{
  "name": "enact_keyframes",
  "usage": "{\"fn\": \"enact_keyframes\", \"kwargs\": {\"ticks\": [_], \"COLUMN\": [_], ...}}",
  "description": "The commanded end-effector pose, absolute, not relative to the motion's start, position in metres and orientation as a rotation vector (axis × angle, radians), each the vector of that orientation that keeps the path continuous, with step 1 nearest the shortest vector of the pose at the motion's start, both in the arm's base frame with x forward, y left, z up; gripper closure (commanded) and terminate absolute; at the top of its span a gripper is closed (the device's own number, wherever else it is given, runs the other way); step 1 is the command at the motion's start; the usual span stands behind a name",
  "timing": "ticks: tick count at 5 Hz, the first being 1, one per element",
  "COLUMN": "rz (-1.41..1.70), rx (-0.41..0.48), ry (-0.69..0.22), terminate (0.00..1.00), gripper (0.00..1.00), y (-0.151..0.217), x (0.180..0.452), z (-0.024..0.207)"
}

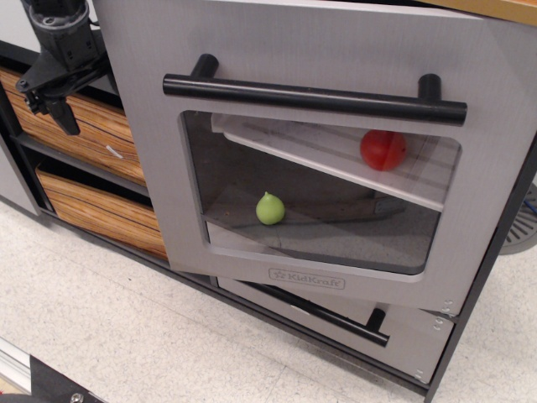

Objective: Open oven

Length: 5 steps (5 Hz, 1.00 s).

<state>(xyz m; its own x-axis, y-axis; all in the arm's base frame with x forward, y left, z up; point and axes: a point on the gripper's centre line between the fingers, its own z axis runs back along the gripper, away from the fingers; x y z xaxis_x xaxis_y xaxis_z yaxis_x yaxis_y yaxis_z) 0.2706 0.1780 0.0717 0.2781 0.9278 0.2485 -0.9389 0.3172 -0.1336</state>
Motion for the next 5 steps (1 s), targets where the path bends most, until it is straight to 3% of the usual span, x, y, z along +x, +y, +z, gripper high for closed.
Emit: {"fn": "enact_keyframes", "kwargs": {"ticks": [1, 2, 3, 5], "rz": [1.009, 0.959, 0.919, 0.613], "rx": [-0.095, -0.100, -0.049, -0.068], "ry": [-0.159, -0.073, -0.012, -0.009], "terminate": [0.00, 0.00, 0.00, 0.00], "gripper": [0.00, 0.00, 0.00, 0.00], "y": [0.187, 0.189, 0.180, 0.097], "x": [0.246, 0.221, 0.203, 0.193], "z": [0.107, 0.122, 0.117, 0.073]}}
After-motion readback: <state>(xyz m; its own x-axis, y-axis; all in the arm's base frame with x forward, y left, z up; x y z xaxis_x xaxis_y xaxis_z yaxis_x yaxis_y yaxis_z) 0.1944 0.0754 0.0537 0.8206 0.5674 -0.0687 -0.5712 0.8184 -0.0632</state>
